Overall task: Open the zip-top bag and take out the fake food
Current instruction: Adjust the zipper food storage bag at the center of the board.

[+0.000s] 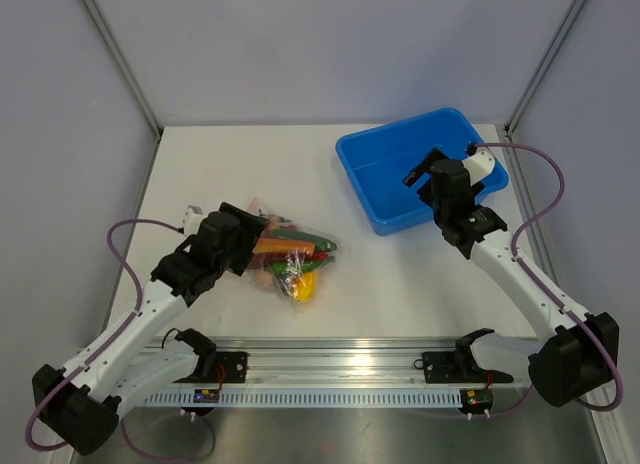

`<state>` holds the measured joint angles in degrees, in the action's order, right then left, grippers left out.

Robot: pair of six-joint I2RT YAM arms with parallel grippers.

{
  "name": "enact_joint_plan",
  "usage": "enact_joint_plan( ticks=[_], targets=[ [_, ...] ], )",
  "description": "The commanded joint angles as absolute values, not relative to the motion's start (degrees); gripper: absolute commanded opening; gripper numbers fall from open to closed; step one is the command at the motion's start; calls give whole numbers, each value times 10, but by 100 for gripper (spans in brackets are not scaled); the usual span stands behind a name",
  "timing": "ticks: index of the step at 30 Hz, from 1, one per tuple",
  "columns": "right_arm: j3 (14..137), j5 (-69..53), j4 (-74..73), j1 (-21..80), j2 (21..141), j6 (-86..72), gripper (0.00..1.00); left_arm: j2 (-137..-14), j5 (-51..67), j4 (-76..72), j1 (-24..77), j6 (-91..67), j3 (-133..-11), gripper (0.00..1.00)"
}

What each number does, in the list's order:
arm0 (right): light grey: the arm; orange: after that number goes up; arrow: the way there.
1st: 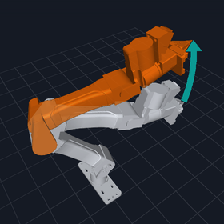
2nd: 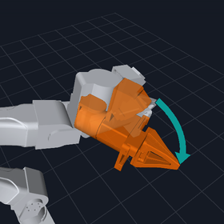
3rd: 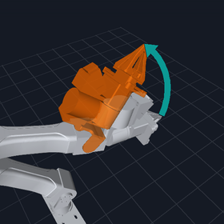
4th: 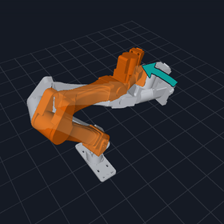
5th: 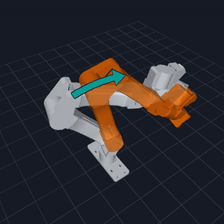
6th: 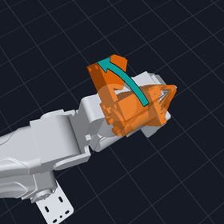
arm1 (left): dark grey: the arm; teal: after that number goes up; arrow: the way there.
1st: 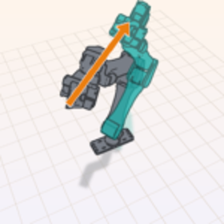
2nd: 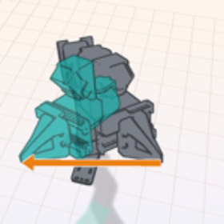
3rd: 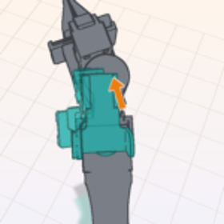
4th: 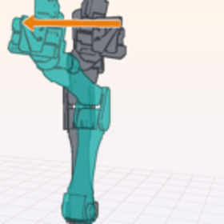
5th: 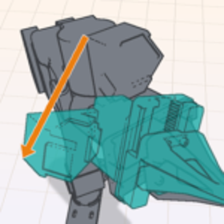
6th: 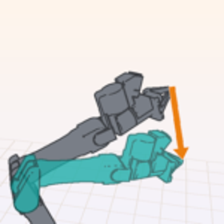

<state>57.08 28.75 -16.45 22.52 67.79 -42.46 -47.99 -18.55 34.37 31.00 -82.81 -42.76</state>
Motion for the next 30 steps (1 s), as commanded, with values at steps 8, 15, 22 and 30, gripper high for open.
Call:
enact_joint_plan(
  ticks=[8,15,22,30],
  targets=[
    [588,270,-163,229,689,-436,99,-593,-88,294,296,-829,-435,98],
    [590,262,-163,229,698,-439,100,-618,-54,206,273,-797,-405,69],
    [584,210,-141,229,695,-409,100,-638,-61,176,260,-786,-400,45],
    [606,127,-128,250,714,-353,100,-645,-74,195,242,-773,-410,0]
  ],
)
